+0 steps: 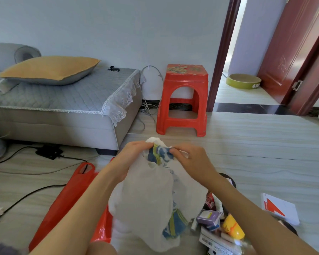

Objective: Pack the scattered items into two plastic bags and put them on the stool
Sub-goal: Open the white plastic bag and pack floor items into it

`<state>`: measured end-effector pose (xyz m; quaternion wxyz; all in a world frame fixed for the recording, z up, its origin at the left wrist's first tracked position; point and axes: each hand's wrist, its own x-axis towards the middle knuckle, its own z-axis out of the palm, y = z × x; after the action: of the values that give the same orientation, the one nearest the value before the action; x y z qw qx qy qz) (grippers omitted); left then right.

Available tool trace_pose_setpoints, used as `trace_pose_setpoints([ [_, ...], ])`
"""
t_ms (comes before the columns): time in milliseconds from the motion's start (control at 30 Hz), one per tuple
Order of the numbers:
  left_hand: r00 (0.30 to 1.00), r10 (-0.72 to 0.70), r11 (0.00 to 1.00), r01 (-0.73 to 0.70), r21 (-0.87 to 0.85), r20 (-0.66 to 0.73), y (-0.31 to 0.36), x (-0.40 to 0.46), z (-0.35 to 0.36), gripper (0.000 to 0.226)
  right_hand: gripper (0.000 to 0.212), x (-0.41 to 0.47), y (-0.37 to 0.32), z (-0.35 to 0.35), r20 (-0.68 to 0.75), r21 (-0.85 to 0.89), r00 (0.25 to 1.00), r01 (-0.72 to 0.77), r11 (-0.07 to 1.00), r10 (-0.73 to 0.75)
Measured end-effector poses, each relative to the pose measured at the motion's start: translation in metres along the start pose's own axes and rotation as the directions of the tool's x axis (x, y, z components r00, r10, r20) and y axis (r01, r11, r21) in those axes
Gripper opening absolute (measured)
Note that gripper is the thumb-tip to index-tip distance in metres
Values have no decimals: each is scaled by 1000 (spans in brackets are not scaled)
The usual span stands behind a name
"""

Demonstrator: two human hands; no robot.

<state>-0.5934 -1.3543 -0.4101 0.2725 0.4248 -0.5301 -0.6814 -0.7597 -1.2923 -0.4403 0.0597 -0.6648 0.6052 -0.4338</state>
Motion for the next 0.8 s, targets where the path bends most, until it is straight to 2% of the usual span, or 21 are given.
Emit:
trace_pose_setpoints([
  [33, 994, 103, 979, -94, 179, -41, -3, 2, -1, 16, 21, 1, 0, -1, 9, 45, 993, -115, 992, 115],
  [67, 970, 233, 897, -187, 401, -68, -7, 5, -4, 11, 22, 1, 2, -3, 5, 42, 977, -214, 976, 214],
  [133, 871, 487, 582, -272, 767, -60, -16, 16, -12, 16, 25, 1, 7, -6, -20, 25, 943, -332, 943, 333],
  [167, 804, 593, 447, -281, 849, -46, -18, 19, -13, 18, 28, 2, 9, -6, -40, 29, 927, -373, 927, 374],
  [200, 734, 679, 357, -303, 884, -23, -18, 19, -12, 16, 30, 2, 11, -7, -64, 38, 909, -411, 911, 412],
  [233, 671, 742, 293, -342, 893, 13, -17, 18, -8, 16, 31, 4, 11, -7, -87, 52, 889, -447, 893, 450],
  [267, 623, 780, 238, -379, 894, 56, -16, 15, -1, 25, 29, 4, 12, -8, -106, 68, 873, -471, 879, 476],
  [300, 602, 792, 182, -394, 901, 103, -17, 11, 8, 37, 26, 5, 11, -8, -123, 89, 864, -480, 873, 488],
  [333, 621, 772, 132, -371, 919, 140, -18, 7, 19, 47, 23, 5, 9, -9, -137, 113, 861, -477, 871, 489],
  [400, 750, 640, 31, -242, 970, 167, -24, 4, 35, 64, 23, 5, 7, -10, -143, 165, 863, -462, 871, 484],
  [467, 831, 540, -13, -146, 989, 130, -31, 8, 37, 76, 24, 5, 6, -11, -149, 209, 871, -434, 876, 467],
  [533, 841, 533, 16, -113, 994, 87, -32, 12, 29, 70, 25, 4, 6, -15, -158, 242, 884, -396, 885, 439],
  [600, 796, 601, 112, -169, 979, 69, -31, 17, 21, 47, 28, 2, 8, -21, -164, 259, 894, -370, 892, 418],
  [667, 769, 638, 297, -274, 915, 23, -27, 19, 17, 25, 27, 1, 9, -28, -176, 212, 889, -385, 898, 422],
  [733, 832, 554, 524, -327, 787, -23, -23, 20, 11, 17, 26, -1, 16, -35, -205, 87, 872, -435, 896, 444],
  [800, 897, 441, 759, -345, 553, -46, -24, 18, 5, 14, 28, -4, 27, -41, -217, -38, 860, -481, 876, 463],
])
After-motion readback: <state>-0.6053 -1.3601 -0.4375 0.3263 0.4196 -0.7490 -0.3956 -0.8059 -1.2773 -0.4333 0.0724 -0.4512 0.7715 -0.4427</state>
